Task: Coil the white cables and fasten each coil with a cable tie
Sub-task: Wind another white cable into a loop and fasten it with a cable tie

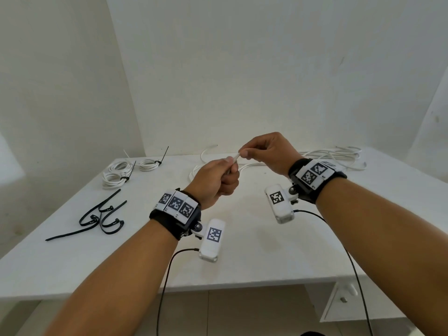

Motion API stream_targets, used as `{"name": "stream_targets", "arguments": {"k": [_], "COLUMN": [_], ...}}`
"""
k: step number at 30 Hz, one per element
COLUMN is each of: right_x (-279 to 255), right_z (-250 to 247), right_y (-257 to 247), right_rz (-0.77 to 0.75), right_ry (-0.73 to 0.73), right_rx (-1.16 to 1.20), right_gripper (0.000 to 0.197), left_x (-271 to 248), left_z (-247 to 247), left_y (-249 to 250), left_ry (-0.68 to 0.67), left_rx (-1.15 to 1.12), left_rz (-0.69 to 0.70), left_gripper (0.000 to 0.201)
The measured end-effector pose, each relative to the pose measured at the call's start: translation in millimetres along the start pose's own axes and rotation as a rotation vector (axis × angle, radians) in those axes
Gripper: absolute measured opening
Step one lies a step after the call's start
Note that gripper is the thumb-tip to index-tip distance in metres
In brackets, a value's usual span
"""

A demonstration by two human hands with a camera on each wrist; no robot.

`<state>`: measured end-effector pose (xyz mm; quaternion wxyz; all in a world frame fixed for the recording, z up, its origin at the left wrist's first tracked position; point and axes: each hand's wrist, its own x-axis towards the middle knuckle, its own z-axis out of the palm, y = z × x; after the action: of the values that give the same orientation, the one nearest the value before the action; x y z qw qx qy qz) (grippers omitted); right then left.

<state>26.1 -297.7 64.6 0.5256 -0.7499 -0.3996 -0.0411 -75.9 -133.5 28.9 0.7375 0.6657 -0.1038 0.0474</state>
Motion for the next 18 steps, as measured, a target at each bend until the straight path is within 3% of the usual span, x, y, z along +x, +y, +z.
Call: {"name": "stream_targets", "arguments": {"k": [3,5,7,9,18], "right_x": [-3.0,-7.5,-14.4,-21.5,-34.6], "right_z": [11.9,21.4,30.7,38.9,52.2], "right_y": [8.7,14.7,18.2,19.2,3.7], "right_rz": [0.024,0.035,0.034,0.032,0.069], "right_ry": [0.014,0.027,0.018,-0.009,-0.136], "right_rx": [0.236,0.275,0.219,0.130,-0.284], "right_gripper": [0.012,0.027,0.039,0.040,0.045], "left_x": [-1.5,-0.6,0.9,3.9,24.1], "left_z": [5.7,8.2,10.3,11.7,11.1], "left_y": [9.5,13.6,16.1,18.4,14.3], "left_ry": [-0.022,-0.046,-0.060,-0.037,0.273], "left_rx": [-0.083,-0.153,-0.201,-0.237,-0.345], "left_rz": [0.042,0.092,0.145,0.185,0.298], "left_gripper": [0.036,0.034,0.032,0.029,0.029]}}
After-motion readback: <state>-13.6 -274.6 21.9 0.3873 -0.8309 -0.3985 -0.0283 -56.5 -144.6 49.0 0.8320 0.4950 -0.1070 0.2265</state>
